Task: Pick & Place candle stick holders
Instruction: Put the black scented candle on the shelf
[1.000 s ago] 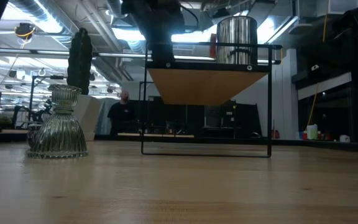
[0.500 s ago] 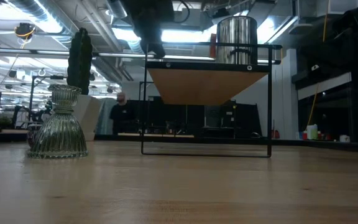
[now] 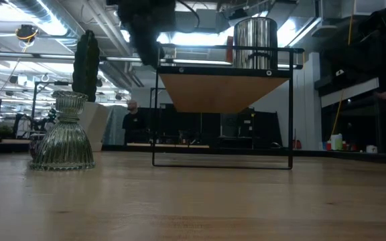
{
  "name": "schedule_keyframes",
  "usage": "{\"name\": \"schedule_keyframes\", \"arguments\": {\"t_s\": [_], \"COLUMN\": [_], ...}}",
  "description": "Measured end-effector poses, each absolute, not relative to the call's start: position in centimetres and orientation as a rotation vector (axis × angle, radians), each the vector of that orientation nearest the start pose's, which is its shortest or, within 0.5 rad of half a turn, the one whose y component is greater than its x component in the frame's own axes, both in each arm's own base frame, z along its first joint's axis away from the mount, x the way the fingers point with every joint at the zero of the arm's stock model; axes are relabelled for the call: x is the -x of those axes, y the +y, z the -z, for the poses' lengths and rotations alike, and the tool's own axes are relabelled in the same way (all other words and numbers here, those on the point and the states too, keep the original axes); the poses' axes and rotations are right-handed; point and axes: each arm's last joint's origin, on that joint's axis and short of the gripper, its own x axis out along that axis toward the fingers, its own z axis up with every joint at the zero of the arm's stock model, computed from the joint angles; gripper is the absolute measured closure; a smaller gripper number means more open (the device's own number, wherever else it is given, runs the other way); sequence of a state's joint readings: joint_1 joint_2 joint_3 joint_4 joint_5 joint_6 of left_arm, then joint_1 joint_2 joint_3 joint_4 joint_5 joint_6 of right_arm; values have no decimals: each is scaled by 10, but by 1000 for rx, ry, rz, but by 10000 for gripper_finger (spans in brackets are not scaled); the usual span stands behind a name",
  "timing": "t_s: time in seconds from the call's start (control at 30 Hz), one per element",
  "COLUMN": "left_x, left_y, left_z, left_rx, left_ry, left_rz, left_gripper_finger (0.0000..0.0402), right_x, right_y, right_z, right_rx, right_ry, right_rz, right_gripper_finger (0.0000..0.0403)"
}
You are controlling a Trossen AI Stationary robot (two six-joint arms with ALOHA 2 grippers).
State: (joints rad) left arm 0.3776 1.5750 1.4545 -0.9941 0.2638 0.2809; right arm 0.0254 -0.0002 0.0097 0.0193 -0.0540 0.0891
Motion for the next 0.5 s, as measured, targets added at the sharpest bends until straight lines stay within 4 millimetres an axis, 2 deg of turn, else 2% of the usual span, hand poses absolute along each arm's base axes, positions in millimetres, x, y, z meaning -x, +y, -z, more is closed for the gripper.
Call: {"name": "schedule_keyframes", "arguments": {"t_s": [0.5], "left_x": [-238], "left_y": [63], "left_z": [-278], "left_rx": [35], "left_ry": [1102], "left_rz": [151], "left_gripper_finger": [396], "right_x": [-97], "right_y": [4], "right_z": [-169], "right_rx": [-89], "right_ry": [-25], "right_rz": [-81], "right_gripper_finger": [398]}}
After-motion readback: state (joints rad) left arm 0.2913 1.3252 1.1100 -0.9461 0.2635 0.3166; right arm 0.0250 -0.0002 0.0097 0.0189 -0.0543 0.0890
